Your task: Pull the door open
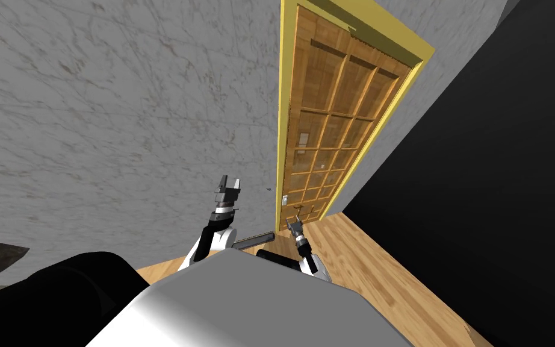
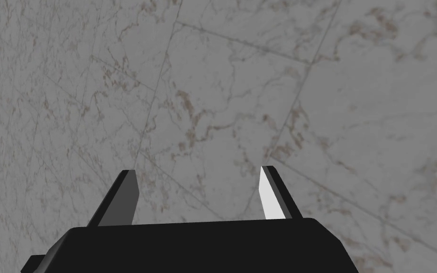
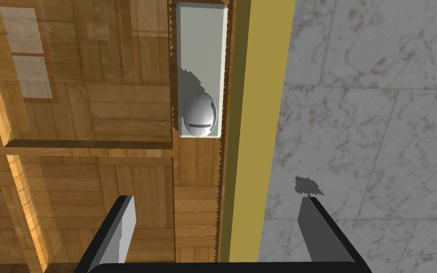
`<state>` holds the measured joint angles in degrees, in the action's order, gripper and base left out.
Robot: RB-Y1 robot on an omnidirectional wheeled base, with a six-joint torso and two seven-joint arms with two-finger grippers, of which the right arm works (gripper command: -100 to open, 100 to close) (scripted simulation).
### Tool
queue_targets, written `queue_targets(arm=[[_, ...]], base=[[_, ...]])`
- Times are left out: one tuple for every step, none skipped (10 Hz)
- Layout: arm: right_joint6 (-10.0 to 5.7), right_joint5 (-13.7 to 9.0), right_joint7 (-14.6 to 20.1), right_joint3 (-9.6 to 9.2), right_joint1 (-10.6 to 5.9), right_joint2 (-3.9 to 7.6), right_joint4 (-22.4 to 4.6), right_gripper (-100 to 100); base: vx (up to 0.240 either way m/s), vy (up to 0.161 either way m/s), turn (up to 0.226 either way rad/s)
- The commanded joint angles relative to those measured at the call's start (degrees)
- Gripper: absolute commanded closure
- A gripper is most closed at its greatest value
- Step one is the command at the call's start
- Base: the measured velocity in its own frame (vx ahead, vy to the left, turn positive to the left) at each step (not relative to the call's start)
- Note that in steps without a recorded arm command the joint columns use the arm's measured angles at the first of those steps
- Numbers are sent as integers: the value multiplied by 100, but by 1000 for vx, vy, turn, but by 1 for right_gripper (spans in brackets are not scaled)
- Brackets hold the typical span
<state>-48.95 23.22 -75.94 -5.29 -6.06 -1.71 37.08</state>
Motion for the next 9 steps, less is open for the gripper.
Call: queue_targets(arm=[[21, -26, -7, 4, 11, 55, 33, -100], [19, -66, -33, 21, -4, 111, 13, -100], [17, -92, -51, 33, -13, 148, 0, -100], [14, -144, -85, 56, -33, 208, -26, -100], [10, -200, -123, 82, -54, 270, -54, -100], [6, -260, -163, 109, -76, 332, -84, -100], [0, -354, -226, 151, -111, 410, -131, -100], [-5, -425, -274, 183, -137, 469, -166, -100], [-14, -561, -366, 244, -188, 551, -234, -100]], base=[[-201, -20, 80], [-196, 2, 151], [-216, 14, 122], [-249, 24, 131], [-227, 23, 153], [-199, 3, 168], [-204, 19, 218], [-218, 12, 208], [-223, 27, 303]])
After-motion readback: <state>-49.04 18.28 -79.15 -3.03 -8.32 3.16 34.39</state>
